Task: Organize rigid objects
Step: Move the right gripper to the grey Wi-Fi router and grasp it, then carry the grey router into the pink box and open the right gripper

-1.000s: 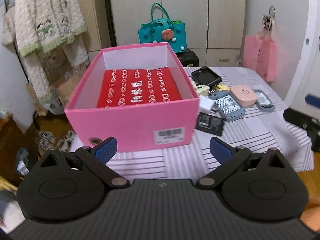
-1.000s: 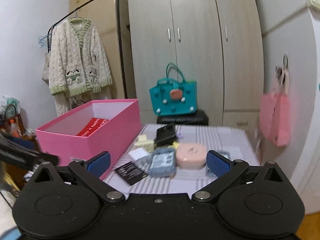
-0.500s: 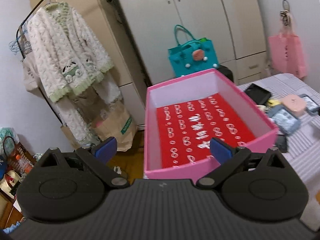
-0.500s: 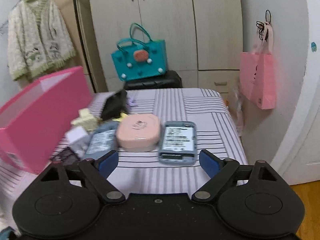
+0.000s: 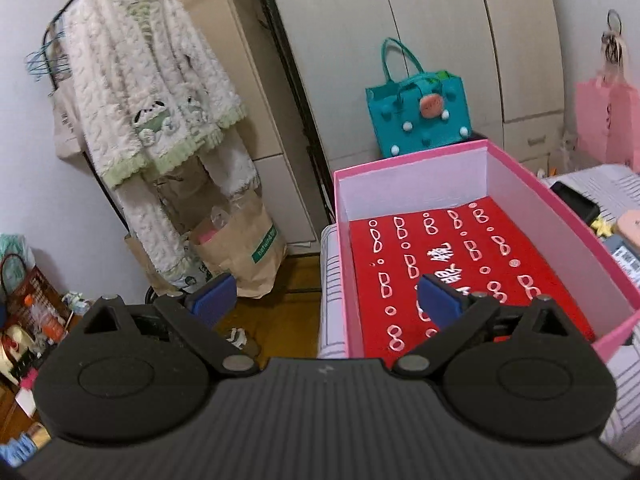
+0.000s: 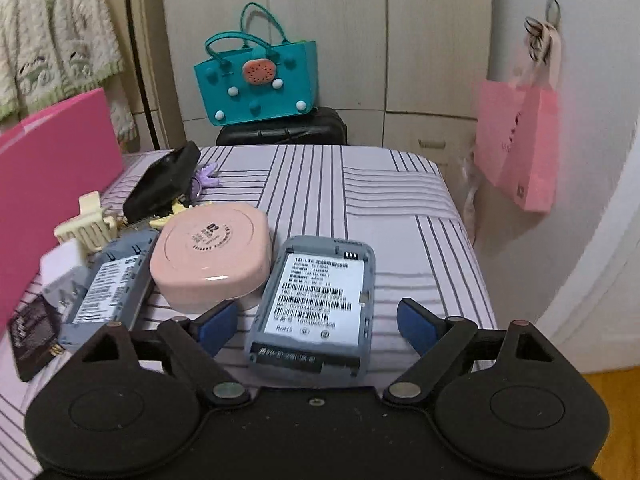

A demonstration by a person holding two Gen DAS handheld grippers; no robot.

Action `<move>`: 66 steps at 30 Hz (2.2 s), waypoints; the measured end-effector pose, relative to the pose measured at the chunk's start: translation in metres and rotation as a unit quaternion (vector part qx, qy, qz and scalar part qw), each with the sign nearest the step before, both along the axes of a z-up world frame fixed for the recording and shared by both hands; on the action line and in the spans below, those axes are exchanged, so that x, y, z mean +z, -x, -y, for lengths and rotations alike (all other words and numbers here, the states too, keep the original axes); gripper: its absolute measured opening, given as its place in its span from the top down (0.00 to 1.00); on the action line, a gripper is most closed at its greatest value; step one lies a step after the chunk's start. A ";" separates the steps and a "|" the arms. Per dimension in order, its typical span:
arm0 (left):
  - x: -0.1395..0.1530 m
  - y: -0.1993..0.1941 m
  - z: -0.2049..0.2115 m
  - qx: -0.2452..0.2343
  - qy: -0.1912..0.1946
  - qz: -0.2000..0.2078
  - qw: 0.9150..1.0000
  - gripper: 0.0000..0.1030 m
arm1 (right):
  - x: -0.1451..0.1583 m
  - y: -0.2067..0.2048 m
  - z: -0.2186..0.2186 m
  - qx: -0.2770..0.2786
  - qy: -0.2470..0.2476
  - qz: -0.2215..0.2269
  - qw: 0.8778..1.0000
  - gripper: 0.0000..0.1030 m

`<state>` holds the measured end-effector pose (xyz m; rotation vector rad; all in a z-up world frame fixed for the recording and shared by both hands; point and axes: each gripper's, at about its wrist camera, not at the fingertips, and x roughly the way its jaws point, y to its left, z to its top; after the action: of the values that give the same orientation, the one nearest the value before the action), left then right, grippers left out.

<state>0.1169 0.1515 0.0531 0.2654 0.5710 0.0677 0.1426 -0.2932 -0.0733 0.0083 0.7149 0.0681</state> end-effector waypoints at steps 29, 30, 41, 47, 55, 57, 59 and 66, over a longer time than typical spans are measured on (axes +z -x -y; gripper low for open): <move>-0.027 -0.080 -0.010 -0.047 0.002 -0.166 0.985 0.93 | 0.036 0.001 -0.003 0.002 0.013 -0.046 0.999 0.37; -0.028 -0.078 -0.009 -0.047 -0.003 -0.160 0.986 0.93 | 0.040 0.004 -0.003 0.006 0.013 -0.043 0.999 0.37; -0.017 -0.072 -0.025 -0.056 0.052 -0.166 0.983 0.95 | 0.090 0.018 -0.037 0.056 -0.031 -0.020 0.998 0.37; -0.013 -0.062 -0.023 -0.076 0.035 -0.160 0.984 0.94 | 0.139 0.017 -0.095 0.141 0.015 -0.019 0.990 0.37; -0.015 -0.053 -0.027 -0.091 0.045 -0.135 0.986 0.94 | 0.175 -0.011 -0.161 0.237 -0.004 -0.047 0.970 0.37; -0.015 -0.052 -0.030 -0.091 0.056 -0.133 0.985 0.93 | 0.170 -0.026 -0.180 0.251 -0.025 -0.054 0.966 0.37; -0.016 -0.051 -0.033 -0.096 0.067 -0.135 0.984 0.93 | 0.161 -0.041 -0.202 0.264 -0.038 -0.069 0.961 0.37; -0.015 -0.052 -0.039 -0.106 0.089 -0.145 0.980 0.92 | 0.131 -0.104 -0.266 0.292 -0.073 -0.145 0.943 0.37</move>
<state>0.1693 0.1906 0.0383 0.1615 0.8312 -0.2318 0.2463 -0.0276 0.0576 -0.0526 0.9883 0.7019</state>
